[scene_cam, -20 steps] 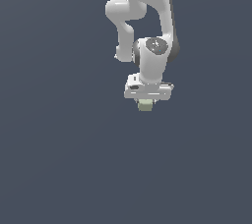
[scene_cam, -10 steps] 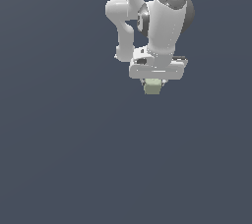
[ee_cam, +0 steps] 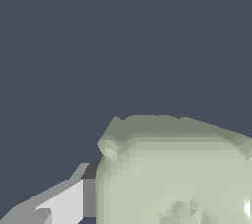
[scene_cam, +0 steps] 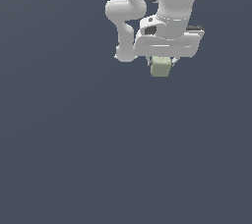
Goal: Pick up the object and move it to a goal position.
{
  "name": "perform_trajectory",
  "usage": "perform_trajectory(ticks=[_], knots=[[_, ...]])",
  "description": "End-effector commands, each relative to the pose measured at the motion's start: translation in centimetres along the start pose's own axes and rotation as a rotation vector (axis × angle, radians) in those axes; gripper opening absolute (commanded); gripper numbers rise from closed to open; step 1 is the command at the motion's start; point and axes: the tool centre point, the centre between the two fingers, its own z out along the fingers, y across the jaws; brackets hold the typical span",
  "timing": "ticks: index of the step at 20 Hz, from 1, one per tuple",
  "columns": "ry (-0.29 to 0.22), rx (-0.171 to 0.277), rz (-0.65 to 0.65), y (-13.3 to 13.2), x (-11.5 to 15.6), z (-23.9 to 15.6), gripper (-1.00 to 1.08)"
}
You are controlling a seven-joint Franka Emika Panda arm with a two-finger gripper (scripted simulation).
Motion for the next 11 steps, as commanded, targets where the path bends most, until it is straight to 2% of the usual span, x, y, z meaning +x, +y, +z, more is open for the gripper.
perform_trajectory(ticks=[1, 11], knots=[[-0.001, 0.000, 0.000, -0.3, -0.2, -1.6, -1.00], [-0.001, 0.000, 0.001, -0.7, -0.3, -4.2, -1.00]])
